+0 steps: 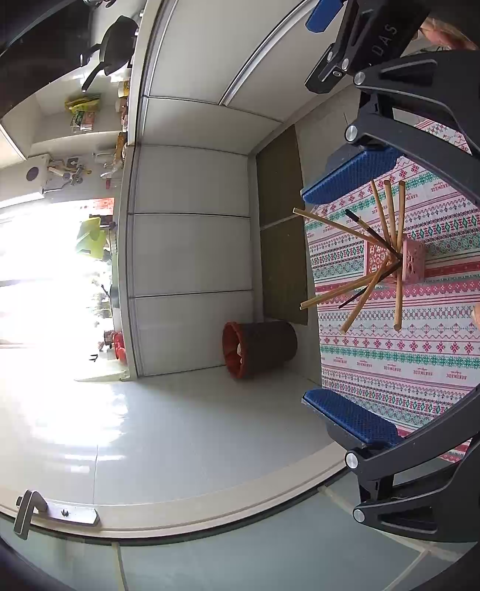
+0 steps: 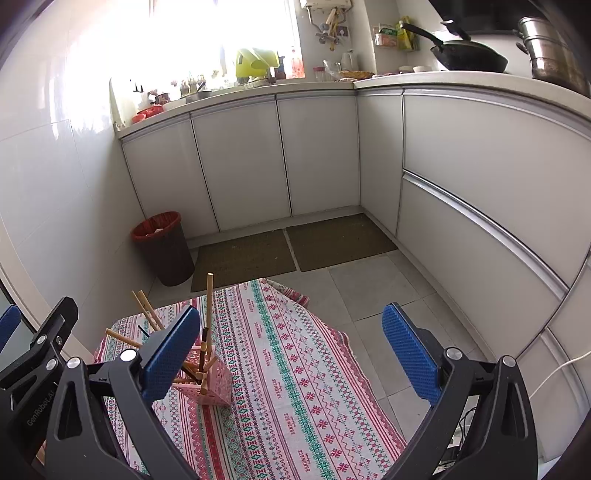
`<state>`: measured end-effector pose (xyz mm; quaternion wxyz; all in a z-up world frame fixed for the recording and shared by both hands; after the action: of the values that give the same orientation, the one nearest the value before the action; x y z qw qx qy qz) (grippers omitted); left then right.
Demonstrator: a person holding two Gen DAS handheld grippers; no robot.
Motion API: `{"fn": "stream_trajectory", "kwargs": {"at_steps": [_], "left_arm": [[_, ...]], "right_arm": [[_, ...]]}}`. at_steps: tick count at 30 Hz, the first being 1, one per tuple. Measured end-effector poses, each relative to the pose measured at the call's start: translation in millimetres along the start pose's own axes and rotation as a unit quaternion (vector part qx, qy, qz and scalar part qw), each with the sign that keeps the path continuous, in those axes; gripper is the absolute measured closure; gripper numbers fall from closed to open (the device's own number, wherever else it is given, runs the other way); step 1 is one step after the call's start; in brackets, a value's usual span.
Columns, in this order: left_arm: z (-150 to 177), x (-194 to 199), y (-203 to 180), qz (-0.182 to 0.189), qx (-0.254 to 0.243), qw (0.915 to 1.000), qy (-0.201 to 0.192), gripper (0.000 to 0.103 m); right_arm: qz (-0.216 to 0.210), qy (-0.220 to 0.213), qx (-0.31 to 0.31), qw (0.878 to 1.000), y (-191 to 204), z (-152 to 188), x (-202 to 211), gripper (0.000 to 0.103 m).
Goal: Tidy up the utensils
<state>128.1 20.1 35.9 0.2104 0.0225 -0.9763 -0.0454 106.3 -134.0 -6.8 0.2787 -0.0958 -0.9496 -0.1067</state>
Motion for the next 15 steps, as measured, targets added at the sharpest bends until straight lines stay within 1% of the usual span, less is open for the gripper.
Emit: {"fn": "stream_trajectory", "kwargs": {"at_steps": [15], "left_arm": [[1.3, -3.1, 0.9, -0.001, -0.002, 1.0, 0.003, 0.007]], "right_arm": [[0.001, 0.002, 0.001, 1.0, 0.9, 0.6, -1.3, 0.007]]}}
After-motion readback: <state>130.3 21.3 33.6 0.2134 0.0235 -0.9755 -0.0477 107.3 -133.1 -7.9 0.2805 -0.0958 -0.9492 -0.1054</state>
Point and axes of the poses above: each gripper's, at about its wrist camera, not at the fingertips, and x roughly against the way its jaws point, y to its left, z to its underside, the point moved 10 cm from there along -x, roughly the way its jaws point, and after that the axes turned 2 degrees about -z, right-handed, at the moved point
